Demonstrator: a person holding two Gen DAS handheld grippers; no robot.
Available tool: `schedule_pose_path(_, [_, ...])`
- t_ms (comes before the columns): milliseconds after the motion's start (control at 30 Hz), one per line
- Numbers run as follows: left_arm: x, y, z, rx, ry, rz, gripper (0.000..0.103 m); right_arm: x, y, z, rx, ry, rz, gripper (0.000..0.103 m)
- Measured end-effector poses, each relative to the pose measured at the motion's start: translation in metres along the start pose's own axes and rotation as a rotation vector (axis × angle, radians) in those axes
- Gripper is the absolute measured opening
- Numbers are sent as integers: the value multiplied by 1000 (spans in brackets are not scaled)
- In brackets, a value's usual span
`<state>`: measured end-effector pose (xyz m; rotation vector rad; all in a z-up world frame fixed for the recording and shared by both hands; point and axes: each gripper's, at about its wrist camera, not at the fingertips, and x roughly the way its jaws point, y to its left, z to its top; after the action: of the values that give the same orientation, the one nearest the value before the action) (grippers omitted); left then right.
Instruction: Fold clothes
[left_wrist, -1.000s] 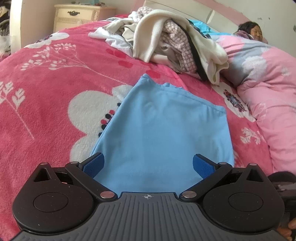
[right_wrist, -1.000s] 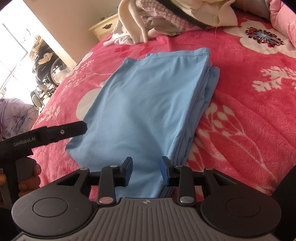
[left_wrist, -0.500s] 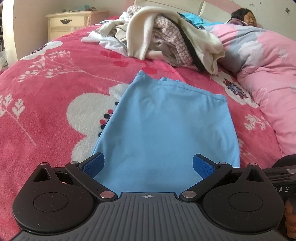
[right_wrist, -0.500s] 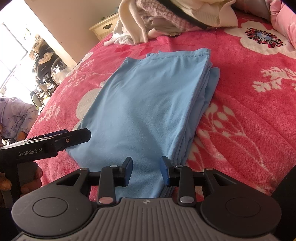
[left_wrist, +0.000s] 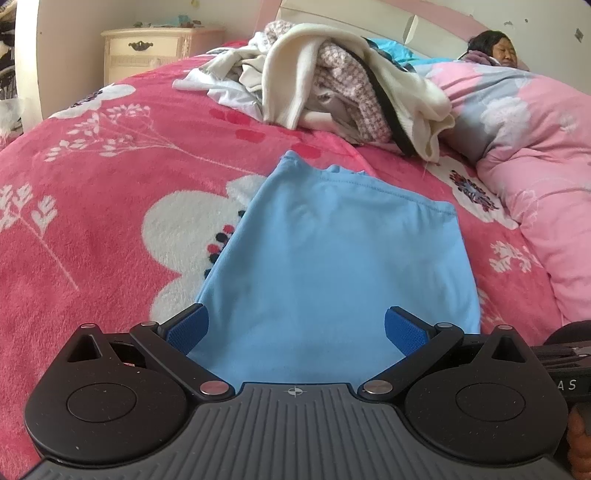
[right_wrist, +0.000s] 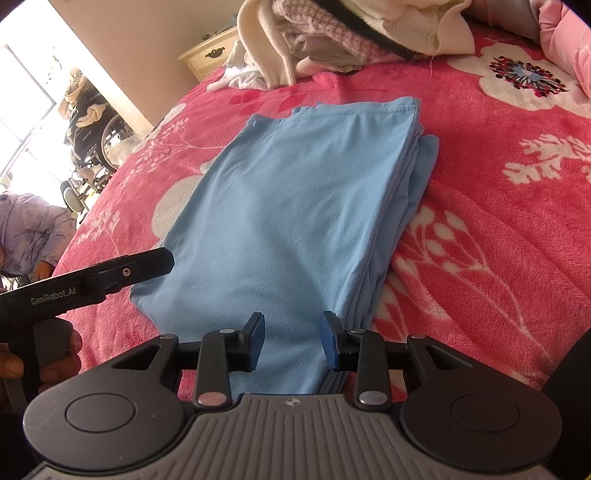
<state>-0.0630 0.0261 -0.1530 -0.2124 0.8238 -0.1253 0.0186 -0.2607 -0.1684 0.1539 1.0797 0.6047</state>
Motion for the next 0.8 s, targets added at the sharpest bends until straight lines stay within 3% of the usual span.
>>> schedule_pose_path(233, [-4, 5, -2, -15, -8, -1, 103, 0, -1, 1, 13, 5, 4, 37])
schedule_pose_path(333, [-5, 12, -3, -33, -15, 11, 103, -9, -9, 3, 105, -4, 51, 38])
schedule_pose_path(500, [-14, 29, -2, -86, -42, 19, 103, -21, 5, 14, 45, -74, 42, 41])
schedule_pose_path(667, [-24, 43, -1, -101, -44, 13, 101, -5, 24, 13, -45, -52, 5, 39])
schedule_pose_path(733, [-28, 48, -2, -102, -29, -1, 101, -1, 15, 12, 29, -18, 49, 38])
schedule_pose_path(800, [-31, 52, -6, -110, -29, -4, 101, -1, 4, 12, 86, -4, 27, 38])
